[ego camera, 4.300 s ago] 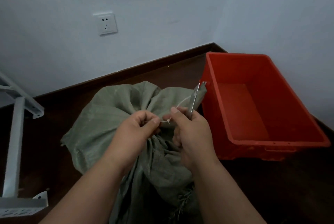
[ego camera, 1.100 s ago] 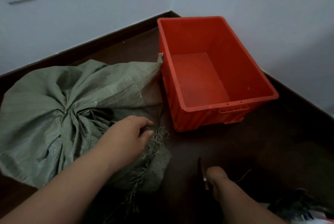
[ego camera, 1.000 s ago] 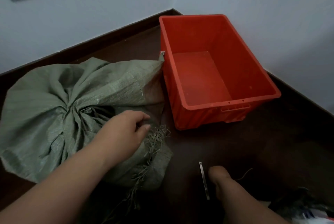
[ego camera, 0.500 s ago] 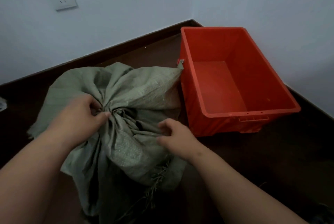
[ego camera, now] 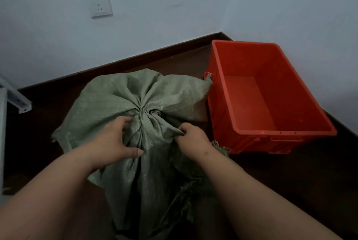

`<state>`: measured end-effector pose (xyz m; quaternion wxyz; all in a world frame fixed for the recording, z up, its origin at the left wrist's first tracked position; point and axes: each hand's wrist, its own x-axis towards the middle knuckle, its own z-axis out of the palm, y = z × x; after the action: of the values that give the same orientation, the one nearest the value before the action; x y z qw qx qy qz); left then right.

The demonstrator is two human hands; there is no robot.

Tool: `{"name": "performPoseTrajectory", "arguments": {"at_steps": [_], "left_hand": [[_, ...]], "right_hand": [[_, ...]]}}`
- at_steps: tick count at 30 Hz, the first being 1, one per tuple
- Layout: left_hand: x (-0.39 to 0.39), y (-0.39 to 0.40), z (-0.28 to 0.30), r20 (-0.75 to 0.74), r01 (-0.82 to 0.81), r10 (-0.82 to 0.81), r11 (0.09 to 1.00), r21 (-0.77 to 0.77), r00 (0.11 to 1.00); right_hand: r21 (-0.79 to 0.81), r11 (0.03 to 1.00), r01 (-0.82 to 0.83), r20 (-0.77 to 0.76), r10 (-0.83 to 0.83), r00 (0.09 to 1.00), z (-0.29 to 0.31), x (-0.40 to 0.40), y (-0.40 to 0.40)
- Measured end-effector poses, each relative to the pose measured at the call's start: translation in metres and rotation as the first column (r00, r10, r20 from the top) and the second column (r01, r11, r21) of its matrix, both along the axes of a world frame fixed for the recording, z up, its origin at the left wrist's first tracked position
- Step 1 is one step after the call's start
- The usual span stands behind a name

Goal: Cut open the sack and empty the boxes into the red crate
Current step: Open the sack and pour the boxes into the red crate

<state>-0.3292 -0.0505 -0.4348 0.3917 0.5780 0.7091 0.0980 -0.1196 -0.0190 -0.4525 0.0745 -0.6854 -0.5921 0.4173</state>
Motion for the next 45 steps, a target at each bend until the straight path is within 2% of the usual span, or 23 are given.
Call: {"name": "performPoseTrajectory", "arguments": {"at_steps": [5,9,11,14,15,16,18,19,20,22,23,24,25,26,28,29,31,35,37,40,41,43,45], "left_hand": [[0.015,0.0,-0.007,-0.115,0.131,-0.107,0.967,0.221,0.988],[0.012,0.002,-0.016,-0.072,-0.025,0.055,0.93,0.366,0.996],[0.01,0.002,-0.011,-0.048,-0.053,0.075,0.931,0.361,0.996],[0.008,0.006,0.007,0.119,-0.213,0.181,0.908,0.362,0.976],[0.007,0.007,0.012,0.206,-0.288,0.226,0.89,0.353,0.952],[0.007,0.009,0.017,0.284,-0.338,0.25,0.883,0.324,0.926],[0.011,0.009,0.024,0.409,-0.32,0.206,0.918,0.234,0.889],[0.012,0.008,0.026,0.502,-0.292,0.173,0.942,0.168,0.848],[0.014,0.006,0.029,0.635,-0.28,0.172,0.957,0.073,0.753],[0.013,0.005,0.037,0.87,-0.299,0.255,0.945,-0.133,0.421],[0.01,0.005,0.04,0.907,-0.319,0.28,0.931,-0.177,0.315],[0.006,0.005,0.039,0.908,-0.357,0.301,0.915,-0.188,0.292],[0.002,0.007,0.036,0.87,-0.406,0.325,0.899,-0.162,0.372],[0.0,0.009,0.034,0.775,-0.441,0.33,0.894,-0.074,0.539],[-0.001,0.015,0.026,0.371,-0.318,0.244,0.936,0.153,0.896],[0.0,0.019,0.024,0.148,-0.192,0.162,0.958,0.213,0.976],[0.006,0.031,0.021,-0.125,0.01,0.029,0.953,0.303,0.992],[0.024,0.056,0.039,-0.266,0.222,-0.089,0.823,0.523,0.96],[0.033,0.066,0.046,-0.281,0.292,-0.174,0.839,0.459,0.944],[0.049,0.068,0.049,-0.35,0.346,-0.255,0.91,0.23,0.902],[0.055,0.067,0.05,-0.362,0.342,-0.257,0.919,0.195,0.896],[0.064,0.066,0.052,-0.35,0.324,-0.251,0.931,0.167,0.903],[0.07,0.067,0.056,-0.306,0.309,-0.249,0.936,0.168,0.919]], "right_hand": [[0.109,0.991,-0.079,-0.109,0.091,0.99,0.02,-0.021,-0.001],[0.116,0.989,-0.091,-0.213,0.114,0.97,0.026,-0.021,-0.008],[0.104,0.987,-0.12,-0.147,0.134,0.98,0.027,-0.009,-0.007],[0.03,0.968,-0.248,0.08,0.245,0.966,0.021,0.006,-0.009],[-0.011,0.963,-0.27,0.098,0.27,0.958,0.017,0.008,-0.011],[-0.046,0.962,-0.271,0.07,0.273,0.959,0.012,0.007,-0.014],[-0.074,0.981,-0.179,-0.148,0.166,0.975,0.004,0.003,-0.017],[-0.066,0.992,-0.11,-0.248,0.09,0.965,0.001,0.001,-0.017],[-0.036,0.998,-0.05,-0.301,0.037,0.953,0.002,0.001,-0.016],[0.029,0.994,0.104,-0.311,-0.09,0.946,0.003,0.003,-0.009],[0.046,0.976,0.213,-0.33,-0.186,0.925,0.008,0.007,-0.004],[0.045,0.944,0.326,-0.378,-0.286,0.881,0.013,0.012,0.002],[0.044,0.908,0.417,-0.431,-0.359,0.828,0.019,0.017,0.008],[0.051,0.883,0.466,-0.465,-0.392,0.794,0.027,0.022,0.013],[0.129,0.896,0.424,-0.457,-0.325,0.828,0.039,0.029,0.02],[0.177,0.914,0.366,-0.434,-0.261,0.862,0.042,0.03,0.02],[0.249,0.932,0.264,-0.365,-0.162,0.917,0.047,0.028,0.015],[0.288,0.956,0.051,-0.13,-0.014,0.991,0.048,0.025,0.005],[0.187,0.982,-0.029,-0.072,0.043,0.996,0.053,0.028,0.006],[-0.085,0.996,0.041,-0.391,-0.071,0.918,0.067,0.042,0.013],[-0.107,0.993,0.053,-0.459,-0.097,0.883,0.074,0.047,0.015],[-0.015,1.0,-0.01,-0.345,0.005,0.939,0.086,0.048,0.016],[0.056,0.985,-0.164,-0.044,0.167,0.985,0.092,0.037,0.015]]}}
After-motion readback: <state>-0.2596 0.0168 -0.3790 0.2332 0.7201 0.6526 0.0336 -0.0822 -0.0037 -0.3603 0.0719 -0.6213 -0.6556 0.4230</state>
